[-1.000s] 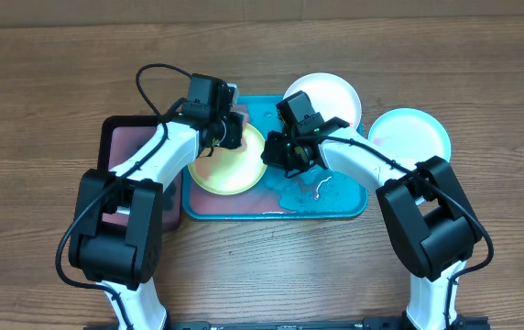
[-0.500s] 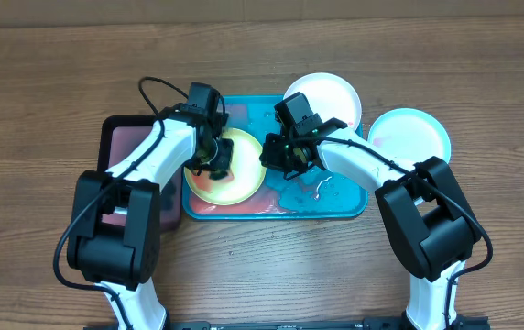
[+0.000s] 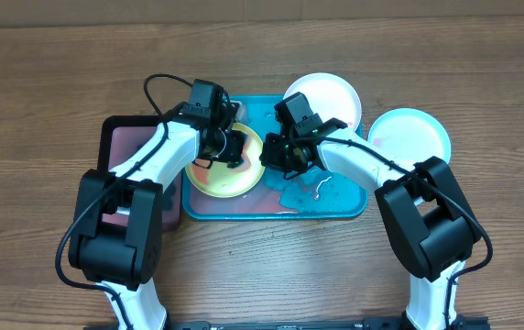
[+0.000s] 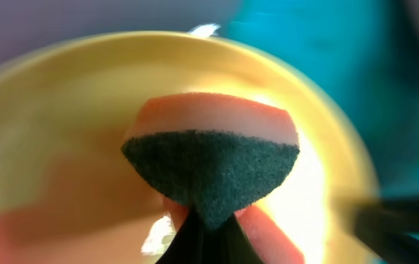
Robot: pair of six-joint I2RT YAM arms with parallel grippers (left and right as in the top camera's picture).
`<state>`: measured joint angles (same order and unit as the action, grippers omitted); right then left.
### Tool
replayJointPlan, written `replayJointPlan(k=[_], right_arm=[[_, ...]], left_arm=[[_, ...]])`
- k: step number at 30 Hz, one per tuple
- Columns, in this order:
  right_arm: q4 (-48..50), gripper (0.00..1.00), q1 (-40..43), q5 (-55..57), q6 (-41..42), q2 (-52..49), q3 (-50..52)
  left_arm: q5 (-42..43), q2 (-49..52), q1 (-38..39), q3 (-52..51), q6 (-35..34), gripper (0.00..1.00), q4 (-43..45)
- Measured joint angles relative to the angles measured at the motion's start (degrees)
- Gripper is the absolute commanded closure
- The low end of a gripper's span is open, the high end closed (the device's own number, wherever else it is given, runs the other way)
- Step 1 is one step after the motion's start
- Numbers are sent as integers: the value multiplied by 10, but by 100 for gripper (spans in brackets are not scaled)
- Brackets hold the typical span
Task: Clean dirty plates on tray and stack at the side
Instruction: 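Scrub the yellow plate with the sponge in the left gripper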
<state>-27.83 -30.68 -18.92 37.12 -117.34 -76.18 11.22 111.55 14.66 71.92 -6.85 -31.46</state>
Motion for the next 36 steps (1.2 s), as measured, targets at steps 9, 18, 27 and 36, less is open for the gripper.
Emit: replayJointPlan(k=[9,18,27,36], right_arm=[[1,96,0,0,0,0,0],[-2,97,0,-1,-8,0,0],[0,96,0,-1,0,0,0],[2,96,0,-1,2,-1,0]], left_arm=[[-130,-1,7,13,-68,96,-113],[30,-2,-4,9,44,96,-150],[19,-1,-4,1,20,96,-36],[-167,-1,6,9,-85,96,-93]])
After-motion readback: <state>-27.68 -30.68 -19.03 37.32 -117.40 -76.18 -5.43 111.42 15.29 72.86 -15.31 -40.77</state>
